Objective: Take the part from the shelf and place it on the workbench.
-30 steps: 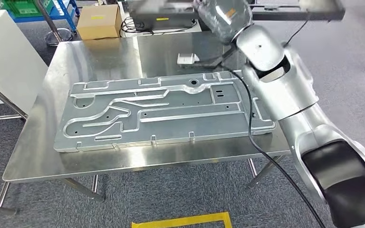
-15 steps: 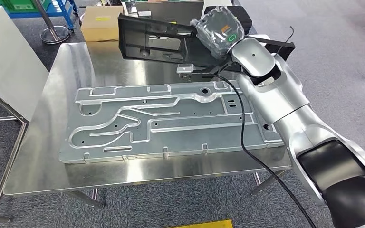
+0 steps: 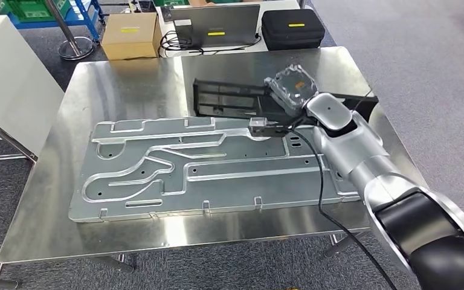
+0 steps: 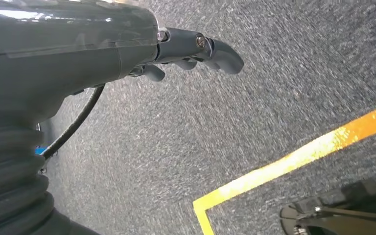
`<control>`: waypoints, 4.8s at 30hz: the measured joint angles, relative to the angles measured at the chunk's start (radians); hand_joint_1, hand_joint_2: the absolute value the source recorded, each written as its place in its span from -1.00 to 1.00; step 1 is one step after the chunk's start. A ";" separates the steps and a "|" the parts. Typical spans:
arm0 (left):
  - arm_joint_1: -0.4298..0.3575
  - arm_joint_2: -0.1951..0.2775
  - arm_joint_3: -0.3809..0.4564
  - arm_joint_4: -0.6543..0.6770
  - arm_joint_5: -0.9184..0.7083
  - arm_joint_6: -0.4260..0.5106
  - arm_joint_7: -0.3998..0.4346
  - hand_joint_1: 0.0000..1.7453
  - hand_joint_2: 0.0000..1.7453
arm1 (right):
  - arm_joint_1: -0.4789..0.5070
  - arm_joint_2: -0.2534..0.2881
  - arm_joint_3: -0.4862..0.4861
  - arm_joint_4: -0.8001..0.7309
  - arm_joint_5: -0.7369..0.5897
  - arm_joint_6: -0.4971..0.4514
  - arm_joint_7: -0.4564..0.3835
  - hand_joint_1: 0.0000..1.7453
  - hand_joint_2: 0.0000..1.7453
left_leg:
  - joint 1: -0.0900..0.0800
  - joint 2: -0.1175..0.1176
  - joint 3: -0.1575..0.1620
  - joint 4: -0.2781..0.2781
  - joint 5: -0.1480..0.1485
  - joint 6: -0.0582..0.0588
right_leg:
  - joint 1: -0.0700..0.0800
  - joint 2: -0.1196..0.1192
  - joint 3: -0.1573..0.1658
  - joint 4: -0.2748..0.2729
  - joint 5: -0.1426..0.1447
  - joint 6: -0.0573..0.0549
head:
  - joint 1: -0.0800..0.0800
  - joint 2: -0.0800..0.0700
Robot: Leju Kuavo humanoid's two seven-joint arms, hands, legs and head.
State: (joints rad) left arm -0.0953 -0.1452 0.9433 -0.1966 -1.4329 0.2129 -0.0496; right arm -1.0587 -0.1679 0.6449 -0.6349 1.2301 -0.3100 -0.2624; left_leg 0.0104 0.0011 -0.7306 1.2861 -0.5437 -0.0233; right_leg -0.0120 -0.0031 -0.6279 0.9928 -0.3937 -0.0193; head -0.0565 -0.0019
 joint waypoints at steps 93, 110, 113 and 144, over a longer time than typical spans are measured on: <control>0.028 0.004 0.029 0.000 0.038 -0.029 0.032 -1.00 -1.00 | 0.993 0.271 -1.327 -0.673 -0.300 -0.230 -0.180 -1.00 -1.00 | 0.002 0.022 0.105 -0.014 -0.005 0.017 | 0.026 -0.012 0.004 0.008 -0.011 -0.019 | 0.000 0.000; 0.000 0.011 0.027 -0.002 0.022 -0.020 0.046 -1.00 -1.00 | 1.040 0.429 -1.512 -0.536 -0.319 -0.255 -0.232 -1.00 -1.00 | 0.002 0.021 0.124 -0.300 0.152 0.039 | -0.011 0.010 0.058 0.182 -0.093 0.071 | 0.000 0.000; -0.003 0.012 0.027 -0.003 0.022 -0.019 0.046 -1.00 -1.00 | 1.037 0.466 -1.518 -0.538 -0.319 -0.255 -0.232 -1.00 -1.00 | 0.003 0.017 0.095 -0.284 0.179 0.017 | -0.010 0.026 0.185 -0.005 -0.151 0.059 | 0.000 0.000; -0.001 0.010 0.002 -0.005 -0.015 -0.020 0.058 -1.00 -1.00 | 0.958 0.373 -1.629 0.399 -0.363 0.216 0.333 -1.00 -1.00 | 0.002 0.012 0.132 -0.280 0.124 0.012 | -0.014 0.007 0.138 0.003 -0.130 0.061 | 0.000 0.000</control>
State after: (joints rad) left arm -0.0964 -0.1350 0.9453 -0.2020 -1.4476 0.1929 0.0084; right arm -0.1007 0.2052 -0.9838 -0.2359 0.8668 -0.0938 0.0706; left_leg 0.0121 0.0131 -0.5990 1.0062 -0.4195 -0.0113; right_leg -0.0261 0.0038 -0.4899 0.9960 -0.5240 0.0417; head -0.0568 -0.0019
